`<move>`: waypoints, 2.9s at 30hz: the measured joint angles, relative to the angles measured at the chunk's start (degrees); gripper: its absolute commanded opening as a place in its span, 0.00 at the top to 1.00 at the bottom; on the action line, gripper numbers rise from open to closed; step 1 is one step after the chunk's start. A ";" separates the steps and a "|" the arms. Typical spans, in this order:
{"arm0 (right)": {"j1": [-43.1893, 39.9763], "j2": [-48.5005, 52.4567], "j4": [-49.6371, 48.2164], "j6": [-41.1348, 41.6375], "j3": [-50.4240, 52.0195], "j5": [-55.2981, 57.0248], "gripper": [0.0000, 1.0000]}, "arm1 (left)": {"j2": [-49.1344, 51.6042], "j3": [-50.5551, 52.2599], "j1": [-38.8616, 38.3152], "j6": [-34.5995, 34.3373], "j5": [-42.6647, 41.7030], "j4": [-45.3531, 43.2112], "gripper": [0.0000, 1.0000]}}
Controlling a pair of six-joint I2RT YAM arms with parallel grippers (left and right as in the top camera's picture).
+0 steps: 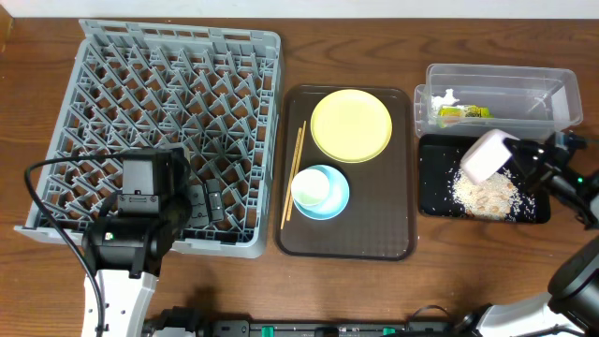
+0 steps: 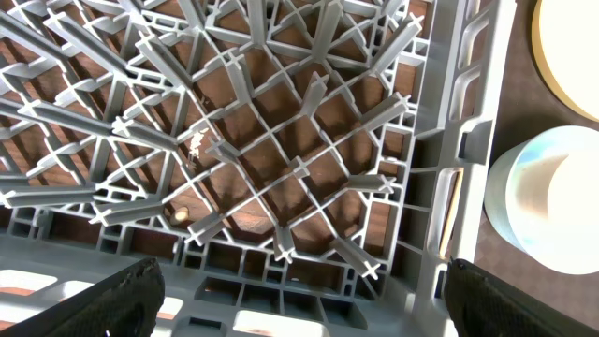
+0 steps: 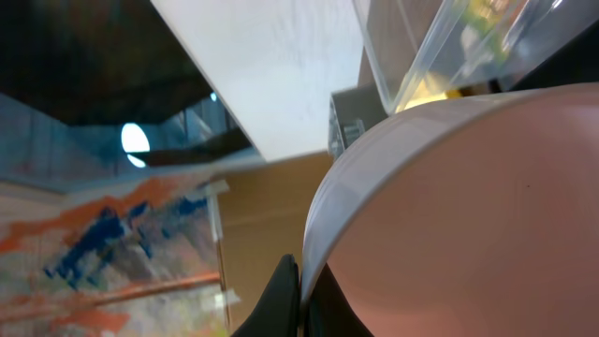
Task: Sort waste into correct bins and load items into the dishwasher
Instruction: 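Tip the pink bowl over the black tray to dump the rice, then set the pink bowl on the yellow plate and reach for the white cup, then grasp the white cup with the right gripper and lift it toward the left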
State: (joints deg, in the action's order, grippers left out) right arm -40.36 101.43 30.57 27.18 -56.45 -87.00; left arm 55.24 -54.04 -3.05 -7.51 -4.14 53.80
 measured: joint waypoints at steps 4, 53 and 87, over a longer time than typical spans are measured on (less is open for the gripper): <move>5.01 0.00 0.02 -0.02 0.00 0.00 0.99 | 0.00 0.00 0.00 0.02 0.00 0.00 0.04; 66.34 0.94 -27.43 -29.57 -0.72 80.35 0.64 | 0.00 -0.07 0.00 0.02 0.00 -0.02 0.04; 73.61 -2.62 -1.64 -14.29 -4.04 69.07 0.93 | 0.00 -0.07 0.00 0.02 0.00 -0.02 0.04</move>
State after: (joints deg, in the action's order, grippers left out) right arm 33.26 98.80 28.93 12.88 -60.49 -17.93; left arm 55.24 -54.11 -3.05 -7.49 -4.14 53.78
